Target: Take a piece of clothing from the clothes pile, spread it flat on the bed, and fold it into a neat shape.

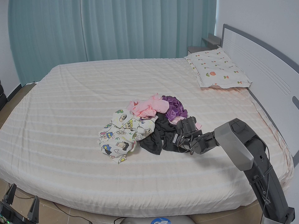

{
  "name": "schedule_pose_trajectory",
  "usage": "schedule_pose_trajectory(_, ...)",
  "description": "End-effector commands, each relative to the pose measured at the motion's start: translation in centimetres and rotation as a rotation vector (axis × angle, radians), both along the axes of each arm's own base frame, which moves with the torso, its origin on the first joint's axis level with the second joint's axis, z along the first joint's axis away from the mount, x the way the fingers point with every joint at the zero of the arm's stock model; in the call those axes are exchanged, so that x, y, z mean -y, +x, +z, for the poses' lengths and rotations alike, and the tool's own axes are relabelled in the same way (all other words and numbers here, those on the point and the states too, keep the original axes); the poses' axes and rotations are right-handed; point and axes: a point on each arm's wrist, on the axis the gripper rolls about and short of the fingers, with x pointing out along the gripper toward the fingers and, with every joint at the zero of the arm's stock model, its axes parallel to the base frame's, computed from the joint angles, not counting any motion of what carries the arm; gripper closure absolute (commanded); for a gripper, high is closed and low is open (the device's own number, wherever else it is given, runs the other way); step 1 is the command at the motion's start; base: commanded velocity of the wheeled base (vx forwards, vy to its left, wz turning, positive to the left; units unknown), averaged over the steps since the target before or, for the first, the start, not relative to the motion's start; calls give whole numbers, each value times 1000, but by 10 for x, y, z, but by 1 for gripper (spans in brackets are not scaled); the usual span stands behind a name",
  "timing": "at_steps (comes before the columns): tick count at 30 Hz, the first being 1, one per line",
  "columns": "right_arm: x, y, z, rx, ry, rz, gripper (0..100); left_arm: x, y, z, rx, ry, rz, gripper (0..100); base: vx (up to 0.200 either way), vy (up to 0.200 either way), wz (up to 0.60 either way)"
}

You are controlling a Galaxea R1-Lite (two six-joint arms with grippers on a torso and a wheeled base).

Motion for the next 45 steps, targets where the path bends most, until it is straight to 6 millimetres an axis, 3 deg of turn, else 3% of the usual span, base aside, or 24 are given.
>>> schedule_pose_trajectory(1, -4, 1, 12, 21, 28, -7, 100, 0, 1, -4, -9, 0, 0, 0, 0, 0, 0)
schedule_pose_trajectory(5, -3, -1, 22, 22, 46, -19, 100, 0, 1, -4, -9, -2, 0, 0, 0, 0, 0)
schedule_pose_trajectory(8, 9, -13, 38, -8, 67, -52, 100, 0, 1, -4, -7, 7, 5, 0, 0, 0, 0)
schedule_pose_trajectory(11, 27, -35, 65, -50, 142, -39, 100, 0, 1, -4, -7, 7, 5, 0, 0, 0, 0)
schedule_pose_trajectory(14, 51, -72, 95, -87, 298, 0, 100, 0, 1, -4, -6, 10, 5, 0, 0, 0, 0)
schedule_pose_trajectory(16, 57, -84, 101, -90, 336, 10, 100, 0, 1, -4, -7, 10, 3, 0, 0, 0, 0)
schedule_pose_trajectory(17, 67, -105, 109, -73, 396, 29, 100, 0, 1, -4, -7, 9, 3, 0, 0, 0, 0)
schedule_pose_trajectory(18, 67, -105, 109, -73, 396, 29, 100, 0, 1, -4, -7, 9, 3, 0, 0, 0, 0)
schedule_pose_trajectory(19, 78, -130, 106, -57, 424, 35, 100, 0, 1, -4, -6, 7, 3, 0, 0, 0, 0)
schedule_pose_trajectory(22, 88, -150, 100, -19, 440, 31, 100, 0, 1, -4, -7, 6, 5, 0, 0, 0, 0)
schedule_pose_trajectory(25, 104, -189, 95, 58, 489, 38, 100, 0, 0, -4, -4, 15, 3, 0, 0, 0, 0)
schedule_pose_trajectory(28, 113, -206, 94, 103, 527, 38, 100, 0, 0, -4, -1, 16, 0, 0, 0, 0, 0)
schedule_pose_trajectory(30, 120, -209, 94, 142, 541, 26, 100, 0, -3, 17, 97, -11, -7, 0, 0, 0, 0)
schedule_pose_trajectory(32, 122, -212, 91, 161, 547, 31, 100, 0, -9, 73, 238, -62, -29, 0, 0, 0, 0)
schedule_pose_trajectory(33, 122, -212, 91, 166, 548, 30, 100, 0, -8, 77, 233, -62, -30, 0, 0, 0, 0)
schedule_pose_trajectory(35, 118, -215, 94, 194, 563, 54, 100, 1, 15, 88, 115, -11, -36, 0, 0, 0, 0)
schedule_pose_trajectory(36, 118, -215, 94, 193, 564, 57, 100, 1, 17, 88, 107, -7, -36, 0, 0, 0, 0)
schedule_pose_trajectory(38, 115, -215, 93, 194, 566, 67, 100, 1, 45, 86, -58, 41, -59, 0, 0, 0, 0)
schedule_pose_trajectory(40, 115, -215, 92, 192, 566, 67, 100, 1, 47, 87, -64, 42, -60, 0, 0, 0, 0)
schedule_pose_trajectory(41, 114, -215, 89, 183, 560, 66, 100, 4, 81, 99, -88, 41, -101, 0, 0, 0, 0)
schedule_pose_trajectory(45, 114, -212, 89, 191, 562, 66, 100, 15, 121, 102, -105, 44, -178, 0, 0, 0, 0)
